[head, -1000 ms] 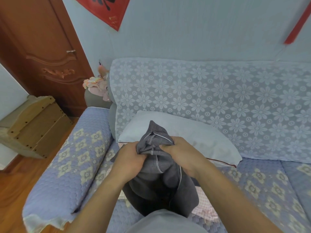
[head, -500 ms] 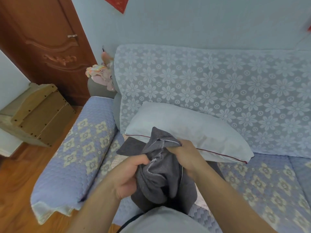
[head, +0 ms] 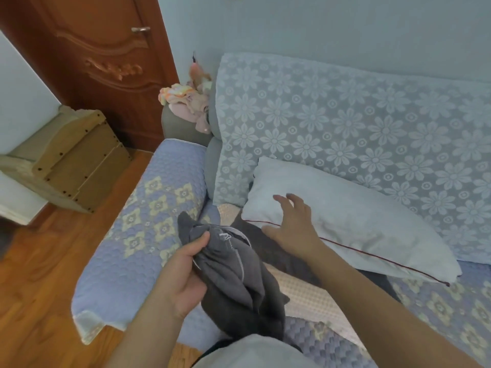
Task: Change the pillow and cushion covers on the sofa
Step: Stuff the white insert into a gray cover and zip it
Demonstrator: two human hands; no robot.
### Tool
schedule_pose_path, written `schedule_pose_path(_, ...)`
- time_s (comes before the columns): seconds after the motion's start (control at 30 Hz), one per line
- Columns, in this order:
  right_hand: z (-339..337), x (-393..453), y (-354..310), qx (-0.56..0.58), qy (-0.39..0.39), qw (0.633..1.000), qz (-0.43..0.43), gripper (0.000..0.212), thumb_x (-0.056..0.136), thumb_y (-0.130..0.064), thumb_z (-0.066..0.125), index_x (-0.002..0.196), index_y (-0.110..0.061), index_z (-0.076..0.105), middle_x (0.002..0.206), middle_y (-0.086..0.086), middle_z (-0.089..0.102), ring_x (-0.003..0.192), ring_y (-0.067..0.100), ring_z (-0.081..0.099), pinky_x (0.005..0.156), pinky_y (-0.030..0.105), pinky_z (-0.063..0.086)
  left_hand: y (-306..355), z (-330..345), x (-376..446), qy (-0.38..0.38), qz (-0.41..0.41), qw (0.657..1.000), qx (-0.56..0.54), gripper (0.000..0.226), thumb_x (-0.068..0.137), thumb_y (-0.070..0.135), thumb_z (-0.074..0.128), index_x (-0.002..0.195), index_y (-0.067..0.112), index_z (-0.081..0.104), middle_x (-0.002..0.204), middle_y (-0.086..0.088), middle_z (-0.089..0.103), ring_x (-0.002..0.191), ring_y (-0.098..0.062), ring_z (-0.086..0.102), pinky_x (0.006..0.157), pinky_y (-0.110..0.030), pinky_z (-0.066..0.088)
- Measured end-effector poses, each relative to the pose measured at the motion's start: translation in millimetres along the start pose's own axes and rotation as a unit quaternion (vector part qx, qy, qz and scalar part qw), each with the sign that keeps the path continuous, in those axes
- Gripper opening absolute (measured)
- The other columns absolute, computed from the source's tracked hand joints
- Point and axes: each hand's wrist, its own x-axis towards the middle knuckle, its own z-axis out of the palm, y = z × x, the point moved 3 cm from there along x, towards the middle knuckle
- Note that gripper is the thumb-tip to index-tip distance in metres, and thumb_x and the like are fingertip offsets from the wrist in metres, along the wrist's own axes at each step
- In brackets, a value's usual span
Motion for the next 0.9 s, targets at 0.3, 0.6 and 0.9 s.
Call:
schedule_pose_path(0.3, 17.4, 75.2, 34.2, -0.278, 0.153, 0.947, -0.04, 0.042, 0.074, 0.001, 0.07, 0.115, -0.008, 0.067, 0.132, 0.02, 0.061, 0.129, 0.042, 0.049, 0.116, 0.06, 0.024, 74.2, -27.5, 51.9, 0.082, 0.027, 0.994, 0.064, 0.02, 0.092, 0.007, 0.068, 0.11, -0.001, 0.072, 0.105, -0.019, 0.076, 0.106, -0.034, 0.07, 0.103, -0.048, 0.051)
schedule_pose_path(0.6, -221.3, -1.6, 6.7, 0.163, 0.592, 0.778, 0.131, 0.024, 0.094, -0.011, 0.036, 0.113, -0.016, 0.05, 0.082, -0.006, 0.055, 0.082, 0.023, 0.054, 0.072, 0.035, 0.041, 90.1, 81.5, 79.7, -0.066, 0.023, 0.991, 0.119, 0.028, 0.09, 0.007, 0.065, 0.117, 0.0, 0.07, 0.111, -0.017, 0.075, 0.108, -0.029, 0.07, 0.1, -0.041, 0.052)
schedule_pose_path(0.9, -294.3, -0.1, 6.2, 0.068, 0.462, 0.881, 0.079, 0.024, 0.101, -0.025, 0.035, 0.083, -0.012, 0.044, 0.073, -0.001, 0.052, 0.068, 0.021, 0.045, 0.061, 0.039, 0.033, 111.8, 136.8, 57.3, -0.234, 0.094, 0.927, 0.278, 0.041, 0.088, -0.006, 0.038, 0.111, -0.002, 0.072, 0.115, -0.024, 0.071, 0.109, -0.035, 0.069, 0.101, -0.048, 0.049)
